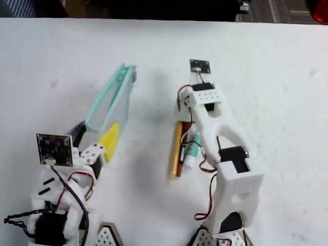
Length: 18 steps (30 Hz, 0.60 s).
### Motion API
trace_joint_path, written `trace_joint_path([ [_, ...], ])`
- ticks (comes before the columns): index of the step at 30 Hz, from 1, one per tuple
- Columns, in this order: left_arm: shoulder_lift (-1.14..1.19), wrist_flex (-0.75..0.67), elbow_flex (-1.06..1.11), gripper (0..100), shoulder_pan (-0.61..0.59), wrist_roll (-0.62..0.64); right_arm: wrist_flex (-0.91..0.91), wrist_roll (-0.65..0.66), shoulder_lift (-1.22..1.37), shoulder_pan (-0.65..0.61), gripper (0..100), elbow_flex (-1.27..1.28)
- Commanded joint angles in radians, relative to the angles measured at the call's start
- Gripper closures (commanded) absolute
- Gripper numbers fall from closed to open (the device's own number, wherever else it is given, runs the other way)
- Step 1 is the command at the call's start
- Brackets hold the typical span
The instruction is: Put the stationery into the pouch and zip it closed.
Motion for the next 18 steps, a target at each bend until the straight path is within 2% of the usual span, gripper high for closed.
trace_joint_path([
  [1,-0.001,-0.032,-0.006,73,0.001,0.011,0.005,0.000,-0.005,-0.005,98.1,-0.029],
  [7,-0.001,-0.031,-0.006,74,0.001,0.011,0.007,0.000,-0.039,-0.004,98.1,-0.029],
  [11,-0.001,-0.031,-0.011,77,-0.001,0.011,0.071,0.000,-0.157,-0.015,98.1,-0.029],
  [18,-0.001,-0.031,-0.011,77,-0.001,0.011,0.097,0.000,-0.404,-0.024,98.1,-0.029],
])
